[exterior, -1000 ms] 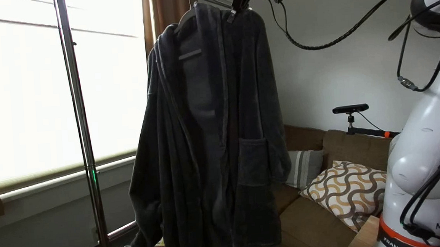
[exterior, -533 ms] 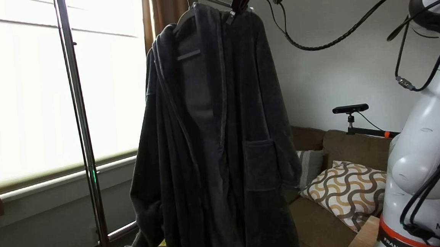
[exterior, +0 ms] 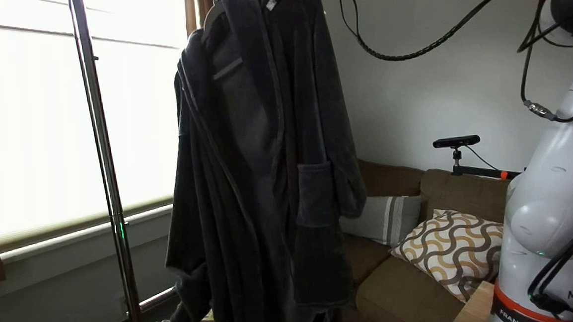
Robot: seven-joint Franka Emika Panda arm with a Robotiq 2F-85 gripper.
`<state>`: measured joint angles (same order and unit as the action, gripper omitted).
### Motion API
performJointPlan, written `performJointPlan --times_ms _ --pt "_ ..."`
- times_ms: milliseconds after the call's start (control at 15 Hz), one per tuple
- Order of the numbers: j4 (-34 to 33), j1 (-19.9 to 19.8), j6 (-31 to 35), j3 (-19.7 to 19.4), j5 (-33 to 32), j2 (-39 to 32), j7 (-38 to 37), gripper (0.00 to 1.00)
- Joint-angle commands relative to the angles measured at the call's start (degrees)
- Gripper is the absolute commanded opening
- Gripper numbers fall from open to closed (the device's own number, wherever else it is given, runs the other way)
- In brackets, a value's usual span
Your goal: Move the robe hanged on the top rail of the clothes hanging rack to the left of the top rail
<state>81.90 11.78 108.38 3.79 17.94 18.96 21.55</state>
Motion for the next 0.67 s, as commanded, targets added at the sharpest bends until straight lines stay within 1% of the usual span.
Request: performJointPlan --times_ms 0,133,200,333,467,600 --pt "4.28 0.42 11.70 2.95 1.46 3.42 -4.20 0.02" --pt "5.95 0.72 17.52 4.64 2.34 3.40 -6.55 0.02" --pt "6.13 1.46 20.54 5.36 1.66 2.84 -8.69 0.02" --pt "6.01 2.69 23.76 6.96 1.67 1.64 -10.72 0.02" --pt "5.16 3.90 23.88 9.03 0.89 -0.21 -12.87 0.02" --pt "5.52 5.57 22.57 10.93 0.83 -1.28 -13.24 0.02"
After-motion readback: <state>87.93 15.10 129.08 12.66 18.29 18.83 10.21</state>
